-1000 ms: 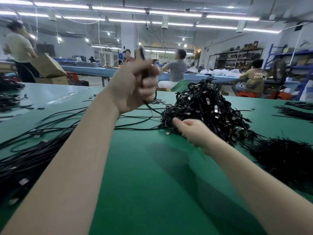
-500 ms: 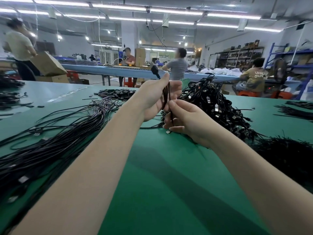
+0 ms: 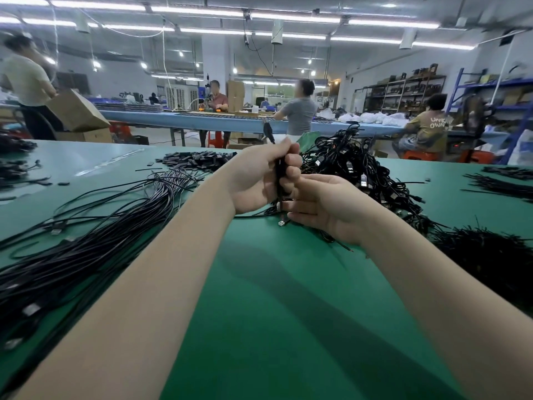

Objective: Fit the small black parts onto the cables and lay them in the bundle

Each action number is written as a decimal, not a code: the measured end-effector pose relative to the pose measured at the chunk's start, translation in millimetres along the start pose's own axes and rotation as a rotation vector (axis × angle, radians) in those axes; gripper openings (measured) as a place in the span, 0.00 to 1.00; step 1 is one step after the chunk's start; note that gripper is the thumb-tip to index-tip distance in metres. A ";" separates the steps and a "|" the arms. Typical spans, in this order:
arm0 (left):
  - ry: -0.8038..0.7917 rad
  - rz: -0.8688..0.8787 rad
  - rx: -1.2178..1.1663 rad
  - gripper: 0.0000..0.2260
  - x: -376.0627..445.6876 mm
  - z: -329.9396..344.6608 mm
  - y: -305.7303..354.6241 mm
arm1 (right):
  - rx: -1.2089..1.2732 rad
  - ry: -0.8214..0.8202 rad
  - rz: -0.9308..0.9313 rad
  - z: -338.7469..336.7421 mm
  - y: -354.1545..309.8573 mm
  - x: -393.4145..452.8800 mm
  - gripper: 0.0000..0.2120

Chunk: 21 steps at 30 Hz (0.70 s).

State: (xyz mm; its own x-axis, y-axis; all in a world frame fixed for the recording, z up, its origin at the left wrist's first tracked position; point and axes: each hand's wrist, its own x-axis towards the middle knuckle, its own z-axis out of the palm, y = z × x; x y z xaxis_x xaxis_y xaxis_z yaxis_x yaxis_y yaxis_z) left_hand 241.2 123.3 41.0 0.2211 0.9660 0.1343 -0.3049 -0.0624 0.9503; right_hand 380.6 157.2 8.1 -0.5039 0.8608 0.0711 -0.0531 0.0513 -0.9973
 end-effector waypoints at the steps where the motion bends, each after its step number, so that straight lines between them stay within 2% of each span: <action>1: -0.026 -0.013 -0.006 0.12 0.0 0.3 -1.7 | -0.014 0.002 0.012 1.0 2.1 -0.6 0.06; 4: -0.035 -0.029 0.039 0.12 -0.3 -0.2 -3.6 | -0.029 -0.002 0.037 4.0 4.6 -1.7 0.10; 6: 0.034 -0.021 0.094 0.12 -0.1 -0.2 -0.3 | -0.027 0.044 0.001 5.2 4.4 -1.9 0.10; 10: 0.240 0.016 0.480 0.14 1.5 2.5 5.9 | 0.005 0.107 -0.064 7.3 7.0 -0.1 0.07; 12: 0.293 0.021 0.681 0.16 3.1 2.3 6.0 | -0.027 0.151 -0.097 7.5 8.2 0.9 0.08; 13: 0.304 0.024 0.710 0.17 4.0 1.7 5.7 | -0.046 0.168 -0.116 7.8 8.3 1.1 0.08; 15: 0.279 0.041 0.649 0.18 4.7 0.2 5.5 | -0.077 0.181 -0.145 7.8 7.9 1.7 0.08; 17: 0.207 0.044 0.474 0.16 2.9 0.3 5.7 | -0.108 0.165 -0.151 8.4 6.2 1.5 0.09; 19: 0.165 0.050 0.374 0.13 3.0 0.4 5.0 | -0.067 0.100 -0.134 9.4 4.7 1.3 0.13; 21: 0.182 0.095 0.375 0.13 5.4 0.0 2.9 | 0.004 0.024 -0.115 9.8 2.7 -0.6 0.19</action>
State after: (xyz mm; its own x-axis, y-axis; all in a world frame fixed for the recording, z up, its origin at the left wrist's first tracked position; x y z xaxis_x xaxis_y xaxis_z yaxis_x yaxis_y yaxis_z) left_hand 241.5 128.3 44.5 0.0313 0.9779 0.2068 0.0498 -0.2082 0.9768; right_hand 372.3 151.8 5.6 -0.4735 0.8612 0.1847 -0.1129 0.1486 -0.9824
